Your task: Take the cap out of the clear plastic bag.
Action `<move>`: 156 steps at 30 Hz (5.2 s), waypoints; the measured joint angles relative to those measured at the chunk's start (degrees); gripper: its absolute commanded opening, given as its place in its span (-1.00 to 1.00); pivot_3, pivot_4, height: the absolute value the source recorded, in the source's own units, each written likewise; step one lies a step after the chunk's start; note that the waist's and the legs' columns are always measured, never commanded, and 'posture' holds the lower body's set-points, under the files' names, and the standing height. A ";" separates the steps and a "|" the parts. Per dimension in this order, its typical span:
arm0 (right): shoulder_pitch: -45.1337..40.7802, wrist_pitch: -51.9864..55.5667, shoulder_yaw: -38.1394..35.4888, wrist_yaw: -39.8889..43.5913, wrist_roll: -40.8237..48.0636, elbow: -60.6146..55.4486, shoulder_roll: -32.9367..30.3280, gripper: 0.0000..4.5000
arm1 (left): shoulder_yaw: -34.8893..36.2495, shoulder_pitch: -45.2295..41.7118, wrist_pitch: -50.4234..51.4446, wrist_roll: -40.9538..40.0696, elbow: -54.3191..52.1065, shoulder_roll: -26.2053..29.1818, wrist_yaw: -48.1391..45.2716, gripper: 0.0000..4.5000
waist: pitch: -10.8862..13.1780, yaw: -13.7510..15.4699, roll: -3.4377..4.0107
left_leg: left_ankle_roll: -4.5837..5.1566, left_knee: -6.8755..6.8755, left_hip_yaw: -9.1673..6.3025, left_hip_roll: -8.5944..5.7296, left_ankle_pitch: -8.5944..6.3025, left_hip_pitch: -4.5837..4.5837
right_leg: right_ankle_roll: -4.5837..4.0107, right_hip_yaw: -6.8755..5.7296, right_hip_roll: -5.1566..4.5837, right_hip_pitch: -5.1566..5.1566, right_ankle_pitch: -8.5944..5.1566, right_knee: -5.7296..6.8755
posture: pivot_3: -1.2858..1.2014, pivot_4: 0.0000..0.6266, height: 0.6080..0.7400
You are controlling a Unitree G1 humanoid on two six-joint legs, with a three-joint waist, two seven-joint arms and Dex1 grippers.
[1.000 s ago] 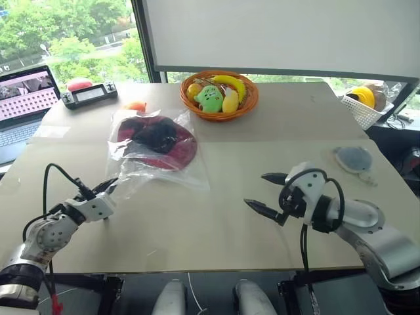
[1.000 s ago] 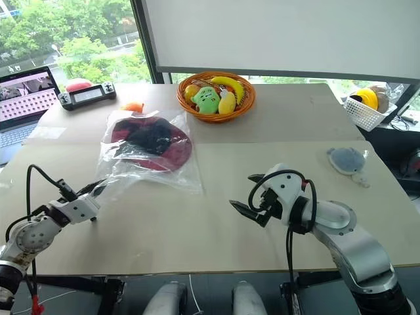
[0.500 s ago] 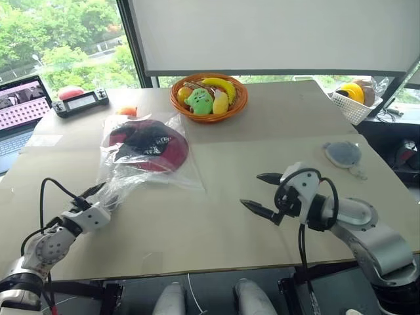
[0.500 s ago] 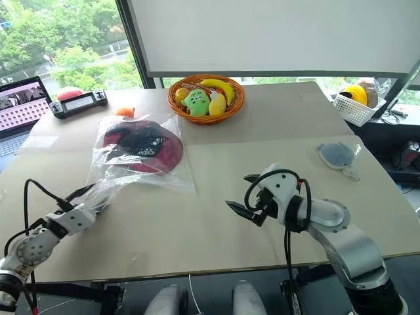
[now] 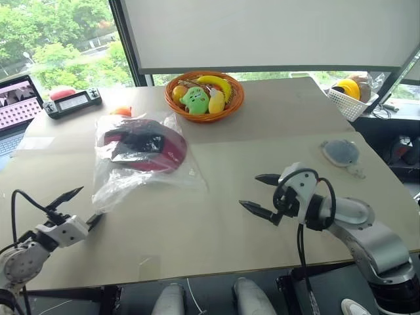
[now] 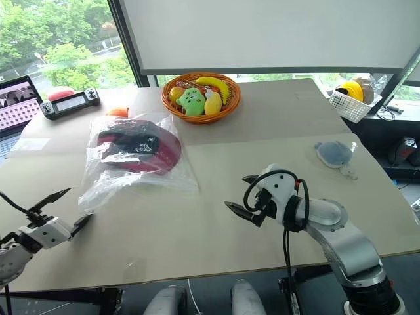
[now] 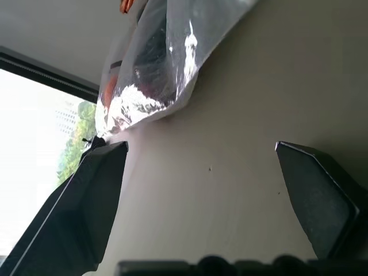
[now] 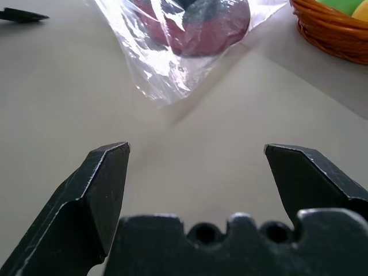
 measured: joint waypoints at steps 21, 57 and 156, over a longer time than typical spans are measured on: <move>-2.04 -1.56 1.30 1.98 -1.53 2.76 0.48 1.00 | 1.44 6.08 55.43 -43.28 -63.43 -5.83 -36.54 0.98 | 0.58 0.58 -1.06 | 0.06 0.33 -0.18 0.12 -0.07 -1.11 | -0.08 -0.18 0.12 -0.75 0.22 -0.20 | 0.03 -0.52 0.92; -0.38 -1.56 1.08 0.39 -2.09 2.74 0.51 1.00 | 3.73 2.97 53.15 -30.45 -60.19 -9.95 -46.99 -0.95 | 0.60 1.60 -1.07 | 0.07 0.42 -0.15 0.17 -0.06 -1.17 | -0.14 -0.18 0.15 -0.71 0.24 -0.33 | 0.03 -0.52 0.92; -32.21 8.06 1.28 -17.87 -1.38 35.28 44.60 1.00 | 5.15 -31.65 91.90 -42.80 -51.59 -17.47 -50.40 -0.95 | 0.80 0.05 -1.12 | 0.16 0.99 -0.43 0.10 -0.12 -1.54 | -0.52 -0.29 0.19 -1.08 0.46 0.51 | 0.03 -0.52 0.92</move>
